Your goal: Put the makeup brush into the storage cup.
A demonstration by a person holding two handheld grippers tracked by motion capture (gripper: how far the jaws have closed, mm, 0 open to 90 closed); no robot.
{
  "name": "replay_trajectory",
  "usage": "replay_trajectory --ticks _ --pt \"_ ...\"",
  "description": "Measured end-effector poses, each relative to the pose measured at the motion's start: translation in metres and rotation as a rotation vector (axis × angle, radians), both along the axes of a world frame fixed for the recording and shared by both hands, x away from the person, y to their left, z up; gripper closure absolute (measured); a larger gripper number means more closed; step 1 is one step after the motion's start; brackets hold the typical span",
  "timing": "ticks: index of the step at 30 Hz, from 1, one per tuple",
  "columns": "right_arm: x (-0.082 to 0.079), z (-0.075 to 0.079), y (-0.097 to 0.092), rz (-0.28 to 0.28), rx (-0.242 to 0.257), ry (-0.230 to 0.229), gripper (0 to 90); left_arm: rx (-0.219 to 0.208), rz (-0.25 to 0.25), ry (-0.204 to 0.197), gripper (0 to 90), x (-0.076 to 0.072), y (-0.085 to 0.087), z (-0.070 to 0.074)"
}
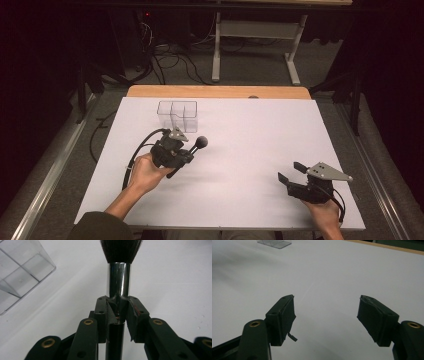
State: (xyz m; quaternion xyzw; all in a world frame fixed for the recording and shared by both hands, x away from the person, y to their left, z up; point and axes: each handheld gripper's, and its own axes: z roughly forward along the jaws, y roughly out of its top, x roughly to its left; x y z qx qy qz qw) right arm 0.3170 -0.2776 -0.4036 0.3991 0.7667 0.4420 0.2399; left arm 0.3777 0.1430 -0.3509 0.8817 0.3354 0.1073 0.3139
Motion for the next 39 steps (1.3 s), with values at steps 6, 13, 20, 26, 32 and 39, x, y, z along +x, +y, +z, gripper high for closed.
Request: replay_trajectory --ticks 6,13,20,26,32,39 --pt "0.000 0.000 0.000 -0.002 0.001 0.002 31.7 -0.054 0.012 -0.010 71.7 0.002 0.004 0.003" --pt "0.000 0.000 0.002 0.002 -0.003 -0.002 31.8 -0.100 0.031 -0.018 71.6 0.006 0.011 0.007" --pt "0.000 0.000 -0.001 -0.006 0.003 -0.005 31.8 -0.138 0.044 -0.034 71.6 0.009 0.012 0.012" --pt "-0.001 0.001 0.001 -0.005 0.000 -0.006 31.9 -0.165 0.064 -0.062 71.6 0.012 0.013 0.019" --pt "-0.002 0.001 -0.002 -0.006 0.001 -0.015 31.9 -0.191 0.093 -0.082 71.6 0.018 0.015 0.023" --pt "-0.002 0.001 0.000 -0.001 -0.006 -0.014 31.9 -0.203 0.109 -0.101 71.6 0.024 0.017 0.030"
